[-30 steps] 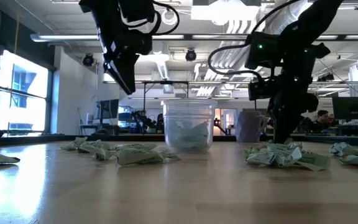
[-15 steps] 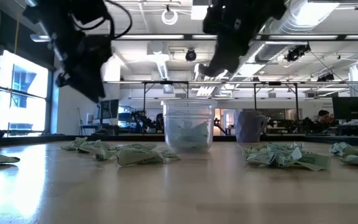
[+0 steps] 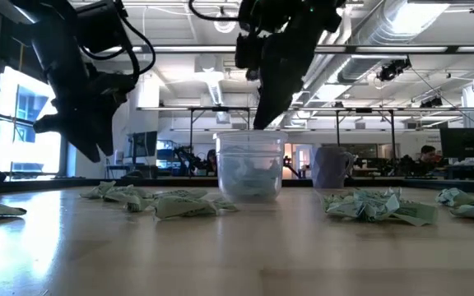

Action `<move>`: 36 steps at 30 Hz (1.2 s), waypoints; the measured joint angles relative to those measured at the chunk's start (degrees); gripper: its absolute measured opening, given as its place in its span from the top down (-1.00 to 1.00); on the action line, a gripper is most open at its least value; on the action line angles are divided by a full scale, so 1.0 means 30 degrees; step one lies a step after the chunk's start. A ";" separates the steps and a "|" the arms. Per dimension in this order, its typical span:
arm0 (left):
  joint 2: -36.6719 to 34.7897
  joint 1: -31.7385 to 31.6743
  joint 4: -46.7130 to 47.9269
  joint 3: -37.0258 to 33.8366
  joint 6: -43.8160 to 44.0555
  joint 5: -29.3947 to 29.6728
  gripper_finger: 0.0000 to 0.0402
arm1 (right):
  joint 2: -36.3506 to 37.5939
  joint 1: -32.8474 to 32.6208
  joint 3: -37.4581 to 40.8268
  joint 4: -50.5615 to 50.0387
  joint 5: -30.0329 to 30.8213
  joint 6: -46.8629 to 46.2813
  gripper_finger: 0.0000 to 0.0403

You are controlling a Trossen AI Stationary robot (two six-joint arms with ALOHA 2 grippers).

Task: Pick and place Stevia / Truvia into bins
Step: Put the green stevia packet into the transparent bin

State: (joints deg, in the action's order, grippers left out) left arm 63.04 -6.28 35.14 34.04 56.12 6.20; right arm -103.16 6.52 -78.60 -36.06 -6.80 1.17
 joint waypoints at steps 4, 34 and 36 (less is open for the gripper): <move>0.0597 -0.0022 -0.0001 0.0007 0.0725 0.0000 -0.16 | 0.1456 -0.0157 -0.0095 -0.0892 0.2468 0.0272 -0.16; 0.5857 0.1106 -0.1245 0.3135 0.0059 0.0992 0.79 | 0.7836 0.0273 0.5802 -0.3184 0.6711 -0.3819 -0.44; 0.5735 0.1275 -0.1255 0.4696 -0.0555 0.1607 0.80 | 0.9111 0.0273 0.6676 -0.3233 0.6790 -0.4627 -0.44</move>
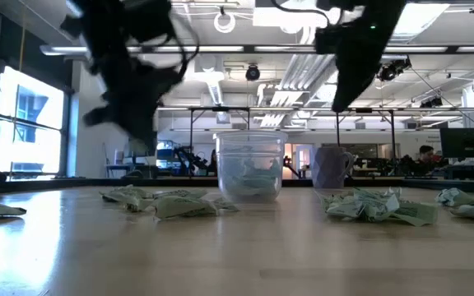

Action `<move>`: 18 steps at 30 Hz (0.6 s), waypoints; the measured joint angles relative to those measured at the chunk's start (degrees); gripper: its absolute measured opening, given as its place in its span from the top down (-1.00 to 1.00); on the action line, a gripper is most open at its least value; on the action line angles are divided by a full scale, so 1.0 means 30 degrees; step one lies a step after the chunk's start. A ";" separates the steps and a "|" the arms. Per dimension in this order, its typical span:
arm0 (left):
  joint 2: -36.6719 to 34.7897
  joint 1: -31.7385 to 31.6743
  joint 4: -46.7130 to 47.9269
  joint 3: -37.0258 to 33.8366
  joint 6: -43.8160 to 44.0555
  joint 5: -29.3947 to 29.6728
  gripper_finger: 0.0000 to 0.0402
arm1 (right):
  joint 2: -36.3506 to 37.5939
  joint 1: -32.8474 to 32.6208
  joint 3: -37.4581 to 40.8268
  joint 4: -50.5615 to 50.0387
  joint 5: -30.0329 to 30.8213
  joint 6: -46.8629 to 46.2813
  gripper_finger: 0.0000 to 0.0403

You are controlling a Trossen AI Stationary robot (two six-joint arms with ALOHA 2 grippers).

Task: Pick and place Stevia / Truvia into bins
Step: Put the green stevia packet into the transparent bin

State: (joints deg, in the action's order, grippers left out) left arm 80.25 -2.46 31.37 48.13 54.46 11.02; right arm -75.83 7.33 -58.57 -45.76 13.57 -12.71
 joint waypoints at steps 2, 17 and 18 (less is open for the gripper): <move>-0.0014 0.0286 -0.0324 0.1755 -0.1316 0.1183 0.88 | 0.1287 0.0000 0.0966 -0.0076 0.0002 -0.1016 -0.44; 0.6527 0.0087 -0.4791 0.6828 -0.6951 -0.2403 0.78 | 0.5032 -0.3055 0.5282 -0.0139 -0.0519 -0.4983 -0.44; 0.6753 0.0083 -0.4935 0.6888 -0.6937 -0.2507 0.73 | 0.5016 -0.3354 0.5389 -0.0113 -0.0525 -0.4641 -0.44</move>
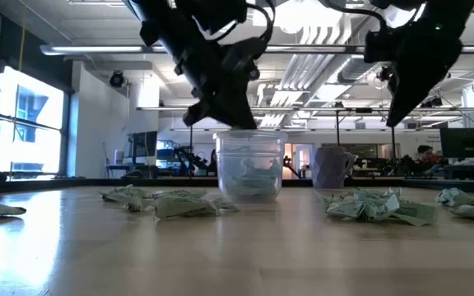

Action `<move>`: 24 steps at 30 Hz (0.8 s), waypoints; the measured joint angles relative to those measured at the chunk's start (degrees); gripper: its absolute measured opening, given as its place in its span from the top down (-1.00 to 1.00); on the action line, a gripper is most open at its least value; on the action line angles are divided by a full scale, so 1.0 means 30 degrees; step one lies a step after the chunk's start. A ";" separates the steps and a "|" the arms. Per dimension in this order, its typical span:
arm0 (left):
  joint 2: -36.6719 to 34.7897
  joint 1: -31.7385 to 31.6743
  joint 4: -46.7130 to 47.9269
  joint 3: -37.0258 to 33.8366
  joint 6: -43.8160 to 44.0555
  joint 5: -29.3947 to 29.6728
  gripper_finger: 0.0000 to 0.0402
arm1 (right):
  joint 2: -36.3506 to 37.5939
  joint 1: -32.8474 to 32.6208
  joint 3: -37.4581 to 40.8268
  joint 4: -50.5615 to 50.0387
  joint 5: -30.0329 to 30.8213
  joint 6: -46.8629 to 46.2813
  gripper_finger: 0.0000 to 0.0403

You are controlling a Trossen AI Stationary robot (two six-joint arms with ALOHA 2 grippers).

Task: Pick and place Stevia / Truvia into bins
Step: Put the green stevia packet into the transparent bin

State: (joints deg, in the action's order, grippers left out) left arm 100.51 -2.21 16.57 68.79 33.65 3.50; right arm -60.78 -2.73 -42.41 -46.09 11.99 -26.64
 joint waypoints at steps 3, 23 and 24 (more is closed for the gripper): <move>0.0059 -0.0004 -0.0173 0.0115 0.0043 -0.0126 0.52 | -0.0086 -0.0690 0.0232 0.0057 -0.0063 0.1328 -0.44; -0.5856 0.0236 0.7851 0.0095 0.1502 0.2349 -0.11 | -0.6299 -0.1309 0.1236 0.4954 -0.2136 0.8983 -0.44; -0.6108 0.0244 0.8257 0.0101 0.1555 0.2576 -0.08 | -0.6715 -0.1308 0.1236 0.5032 -0.2136 0.9051 -0.44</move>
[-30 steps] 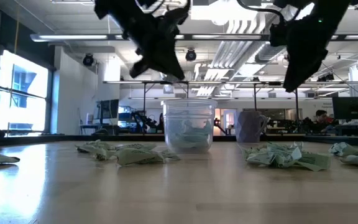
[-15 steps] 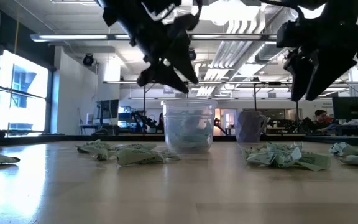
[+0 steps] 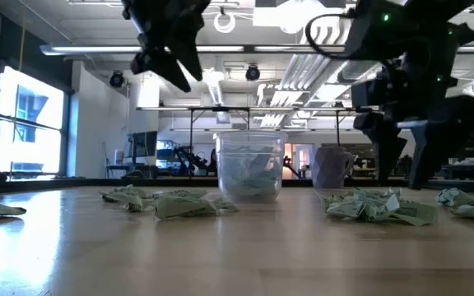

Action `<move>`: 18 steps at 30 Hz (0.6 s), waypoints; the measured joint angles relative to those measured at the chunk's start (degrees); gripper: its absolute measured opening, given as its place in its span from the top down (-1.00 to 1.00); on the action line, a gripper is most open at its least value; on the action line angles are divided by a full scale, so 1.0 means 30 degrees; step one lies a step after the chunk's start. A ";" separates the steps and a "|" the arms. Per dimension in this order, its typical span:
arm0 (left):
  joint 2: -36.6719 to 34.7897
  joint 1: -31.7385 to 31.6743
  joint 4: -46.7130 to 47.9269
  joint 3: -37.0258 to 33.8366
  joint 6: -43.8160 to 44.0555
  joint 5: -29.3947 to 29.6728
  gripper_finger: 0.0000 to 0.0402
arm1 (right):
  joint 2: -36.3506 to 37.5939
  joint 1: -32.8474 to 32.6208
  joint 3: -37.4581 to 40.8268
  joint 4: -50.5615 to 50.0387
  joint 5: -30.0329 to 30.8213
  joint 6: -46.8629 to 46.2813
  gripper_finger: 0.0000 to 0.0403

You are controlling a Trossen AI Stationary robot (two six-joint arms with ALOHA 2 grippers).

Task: Pick and place Stevia / Truvia into bins
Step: Put the green stevia packet into the transparent bin

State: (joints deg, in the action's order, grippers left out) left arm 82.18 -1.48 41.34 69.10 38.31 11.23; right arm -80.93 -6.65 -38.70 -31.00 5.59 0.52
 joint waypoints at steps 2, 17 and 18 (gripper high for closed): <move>-0.0393 -0.0007 0.1283 -0.0003 0.0242 0.0339 -0.02 | -0.0776 0.0046 0.0000 0.0207 -0.0060 0.0047 -0.44; -0.2727 -0.0094 0.3231 -0.1960 0.1791 0.0500 0.30 | -0.2170 0.3879 -0.0029 0.1983 -0.3387 0.0358 -0.03; -0.3054 -0.0240 0.3220 -0.2278 0.1959 0.0533 0.31 | -0.2170 0.4119 -0.0029 0.1908 -0.3502 0.0327 0.00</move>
State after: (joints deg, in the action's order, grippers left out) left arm 73.02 -2.19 51.00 62.26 44.19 12.83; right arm -87.44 5.70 -38.79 -25.27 -4.92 1.50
